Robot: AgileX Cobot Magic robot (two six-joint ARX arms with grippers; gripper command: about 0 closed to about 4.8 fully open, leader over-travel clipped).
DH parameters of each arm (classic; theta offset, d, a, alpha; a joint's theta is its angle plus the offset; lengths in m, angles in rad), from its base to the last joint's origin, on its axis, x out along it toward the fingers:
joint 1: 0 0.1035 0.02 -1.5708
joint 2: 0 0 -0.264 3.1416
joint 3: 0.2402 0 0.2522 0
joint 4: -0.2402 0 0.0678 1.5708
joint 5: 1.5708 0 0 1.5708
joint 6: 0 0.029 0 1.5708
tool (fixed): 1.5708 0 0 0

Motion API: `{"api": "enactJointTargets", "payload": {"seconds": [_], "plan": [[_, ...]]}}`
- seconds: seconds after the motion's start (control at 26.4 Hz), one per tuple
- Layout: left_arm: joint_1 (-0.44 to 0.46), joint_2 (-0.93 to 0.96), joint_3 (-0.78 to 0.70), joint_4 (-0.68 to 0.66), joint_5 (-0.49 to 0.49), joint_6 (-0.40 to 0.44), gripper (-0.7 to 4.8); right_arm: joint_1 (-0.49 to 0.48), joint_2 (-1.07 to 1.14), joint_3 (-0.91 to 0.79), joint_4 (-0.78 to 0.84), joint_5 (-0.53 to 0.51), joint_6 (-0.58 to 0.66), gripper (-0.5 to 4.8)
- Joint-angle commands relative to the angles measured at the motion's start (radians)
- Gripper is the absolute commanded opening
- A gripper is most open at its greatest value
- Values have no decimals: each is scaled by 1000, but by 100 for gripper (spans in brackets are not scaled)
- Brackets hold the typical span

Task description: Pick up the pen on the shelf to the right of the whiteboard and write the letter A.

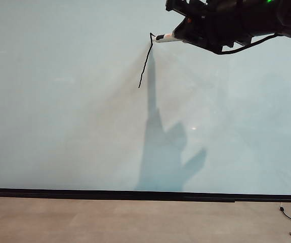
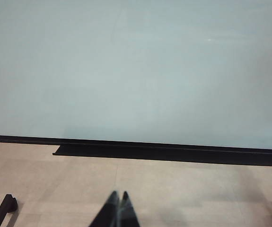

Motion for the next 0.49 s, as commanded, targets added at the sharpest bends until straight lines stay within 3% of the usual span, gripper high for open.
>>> {"api": "enactJointTargets", "payload": {"seconds": [0.04, 0.49], "plan": [[0, 0, 3, 6, 4, 5, -4, -1, -2, 16, -18, 0, 5, -3], [0, 0, 3, 6, 4, 4, -4, -8, -1, 34, -89, 55, 13, -3]]}}
